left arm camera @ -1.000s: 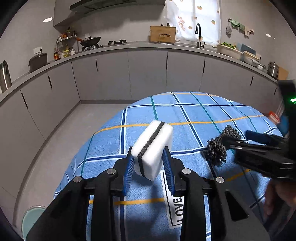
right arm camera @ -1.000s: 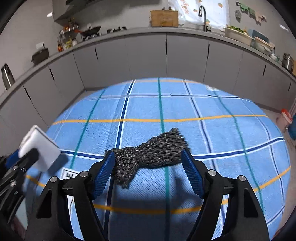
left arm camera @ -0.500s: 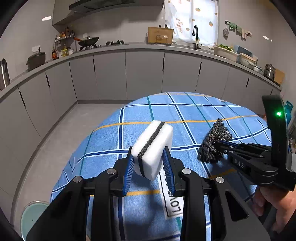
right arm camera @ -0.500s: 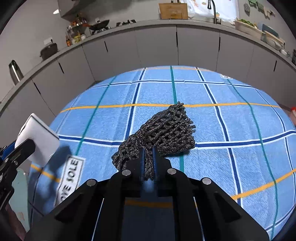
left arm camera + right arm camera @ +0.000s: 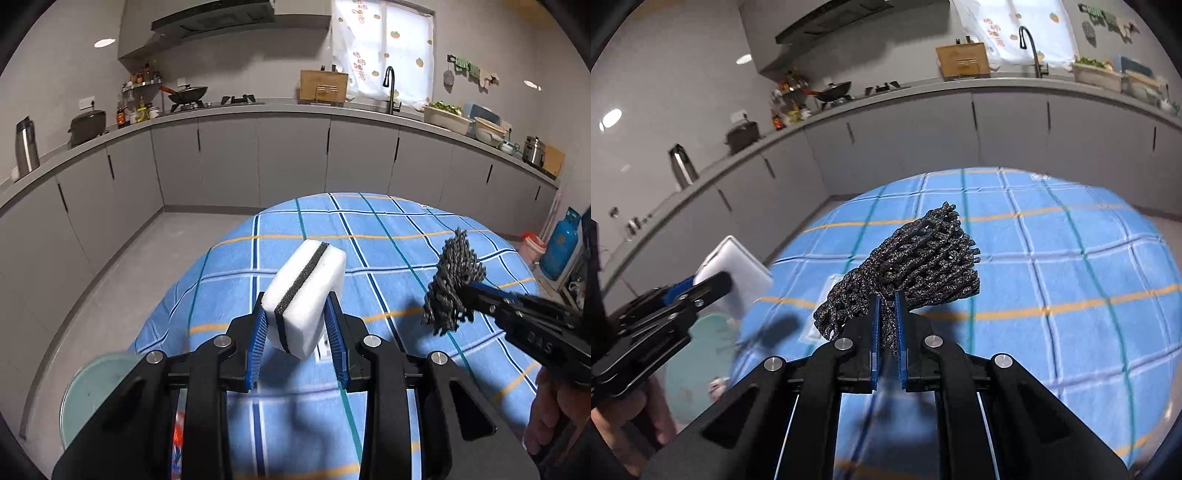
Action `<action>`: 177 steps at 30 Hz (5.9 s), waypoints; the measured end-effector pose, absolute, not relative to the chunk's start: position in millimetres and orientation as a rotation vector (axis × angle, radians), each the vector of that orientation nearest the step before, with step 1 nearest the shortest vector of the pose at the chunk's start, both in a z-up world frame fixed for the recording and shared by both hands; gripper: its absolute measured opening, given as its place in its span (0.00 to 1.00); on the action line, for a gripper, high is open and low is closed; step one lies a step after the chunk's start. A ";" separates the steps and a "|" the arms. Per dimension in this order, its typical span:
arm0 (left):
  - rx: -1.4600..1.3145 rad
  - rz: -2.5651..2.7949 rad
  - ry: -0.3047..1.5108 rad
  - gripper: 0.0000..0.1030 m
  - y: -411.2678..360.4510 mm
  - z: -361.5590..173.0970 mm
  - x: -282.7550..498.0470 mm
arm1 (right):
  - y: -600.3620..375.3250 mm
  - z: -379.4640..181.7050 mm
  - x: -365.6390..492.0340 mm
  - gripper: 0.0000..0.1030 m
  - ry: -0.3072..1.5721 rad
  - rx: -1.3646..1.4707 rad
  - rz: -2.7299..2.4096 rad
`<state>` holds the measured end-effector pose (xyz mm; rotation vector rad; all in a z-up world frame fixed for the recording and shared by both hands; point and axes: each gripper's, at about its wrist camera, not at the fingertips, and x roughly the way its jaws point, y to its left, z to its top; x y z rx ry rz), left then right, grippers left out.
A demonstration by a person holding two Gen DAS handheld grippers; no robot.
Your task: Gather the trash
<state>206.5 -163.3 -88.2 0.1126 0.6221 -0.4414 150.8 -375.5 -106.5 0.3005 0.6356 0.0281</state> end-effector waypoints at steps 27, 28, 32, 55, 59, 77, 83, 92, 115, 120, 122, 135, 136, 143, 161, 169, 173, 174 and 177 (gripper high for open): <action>0.089 -0.353 0.569 0.30 -98.5 -66.9 122.4 | -299.1 -81.8 89.6 0.09 0.577 0.209 0.142; 0.087 -0.351 0.569 0.30 -96.8 -67.1 122.0 | -297.7 -81.6 89.2 0.09 0.576 0.207 0.146; 0.081 -0.343 0.569 0.30 -89.8 -67.6 119.7 | -290.6 -80.0 89.1 0.09 0.577 0.195 0.163; 0.049 -0.286 0.557 0.30 -58.2 -68.0 111.2 | -256.4 -69.5 93.5 0.09 0.571 0.150 0.248; 0.041 -0.274 0.556 0.30 -51.8 -67.6 111.6 | -250.6 -70.5 96.7 0.09 0.576 0.140 0.260; 0.013 -0.218 0.550 0.30 -23.5 -66.7 110.8 | -220.5 -64.7 109.1 0.09 0.573 0.104 0.323; 0.006 -0.194 0.548 0.30 -12.8 -67.1 111.8 | -210.5 -62.7 114.3 0.09 0.571 0.098 0.344; -0.008 -0.169 0.551 0.30 -1.0 -67.9 116.0 | -195.4 -59.9 121.3 0.09 0.571 0.078 0.380; -0.068 -0.092 0.581 0.31 33.4 -81.2 135.2 | -146.1 -64.1 151.4 0.10 0.605 -0.018 0.462; -0.079 -0.097 0.588 0.32 32.0 -83.6 139.7 | -137.5 -75.3 165.0 0.11 0.635 -0.040 0.464; -0.074 -0.099 0.596 0.32 30.4 -86.0 142.3 | -135.5 -80.1 170.5 0.11 0.646 -0.043 0.466; -0.095 -0.048 0.581 0.55 39.4 -85.0 141.7 | -138.2 -90.6 178.7 0.41 0.657 -0.006 0.473; -0.097 -0.047 0.580 0.58 39.9 -84.5 141.2 | -140.6 -89.4 177.6 0.41 0.656 0.002 0.471; -0.089 -0.019 0.524 0.74 40.3 -70.0 124.0 | -157.3 -73.5 151.9 0.45 0.602 0.040 0.439; -0.076 -0.023 0.465 0.79 36.6 -42.9 95.1 | -167.8 -47.3 117.5 0.49 0.521 0.050 0.421; -0.077 -0.024 0.460 0.79 36.9 -40.0 92.4 | -166.9 -45.1 115.5 0.50 0.516 0.053 0.424; -0.076 -0.026 0.464 0.79 38.0 -39.1 93.0 | -166.4 -44.9 115.4 0.50 0.519 0.054 0.425; -0.074 -0.024 0.463 0.79 37.5 -39.3 92.8 | -166.6 -44.9 115.8 0.50 0.520 0.055 0.425; -0.074 -0.025 0.464 0.80 38.0 -38.9 93.4 | -167.1 -45.0 116.3 0.51 0.521 0.058 0.426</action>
